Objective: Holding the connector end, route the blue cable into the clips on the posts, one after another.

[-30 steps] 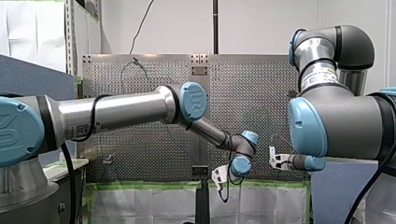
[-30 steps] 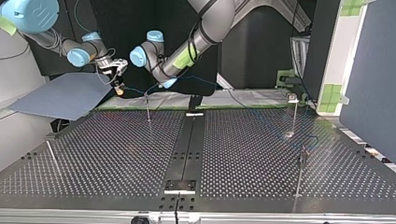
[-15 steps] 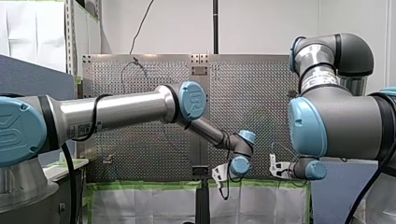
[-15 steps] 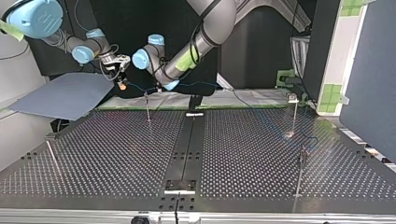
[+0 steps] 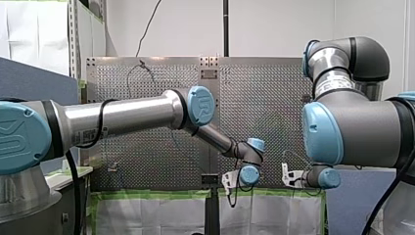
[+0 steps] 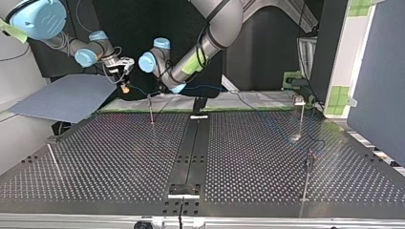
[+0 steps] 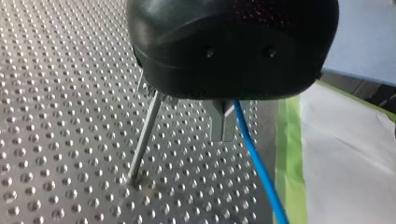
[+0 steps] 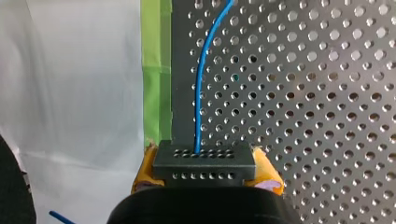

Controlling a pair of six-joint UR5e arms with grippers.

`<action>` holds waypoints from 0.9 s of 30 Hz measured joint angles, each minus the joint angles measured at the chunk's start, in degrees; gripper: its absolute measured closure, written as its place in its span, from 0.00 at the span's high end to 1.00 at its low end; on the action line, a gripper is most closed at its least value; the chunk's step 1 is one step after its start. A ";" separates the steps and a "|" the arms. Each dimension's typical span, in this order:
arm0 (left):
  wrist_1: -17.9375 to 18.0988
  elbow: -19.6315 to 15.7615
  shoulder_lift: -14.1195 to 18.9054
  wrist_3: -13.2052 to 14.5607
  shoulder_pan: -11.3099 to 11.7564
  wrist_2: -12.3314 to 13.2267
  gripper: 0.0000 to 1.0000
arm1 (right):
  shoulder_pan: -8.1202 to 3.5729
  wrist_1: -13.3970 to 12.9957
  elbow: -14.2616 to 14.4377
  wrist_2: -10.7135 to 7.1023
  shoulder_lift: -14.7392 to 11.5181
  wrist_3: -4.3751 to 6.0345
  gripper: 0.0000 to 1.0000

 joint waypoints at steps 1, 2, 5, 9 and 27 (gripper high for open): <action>0.80 0.00 0.00 0.09 0.03 0.76 0.00 | 0.12 -0.02 -0.03 0.01 0.00 0.00 0.00; 1.38 -0.01 0.00 0.05 0.07 1.34 0.00 | 0.27 -0.01 -0.11 0.02 0.02 -0.01 0.00; 2.95 -0.01 -0.04 -0.44 0.33 3.33 0.00 | 0.54 0.05 -0.35 -0.01 0.02 -0.06 0.00; 3.47 -0.01 -0.02 -0.78 0.79 5.21 0.00 | 0.78 0.08 -0.65 -0.04 0.02 -0.06 0.00; 3.71 -0.01 -0.01 -0.02 2.06 4.79 0.00 | 2.10 0.78 -3.86 0.47 0.01 0.07 0.00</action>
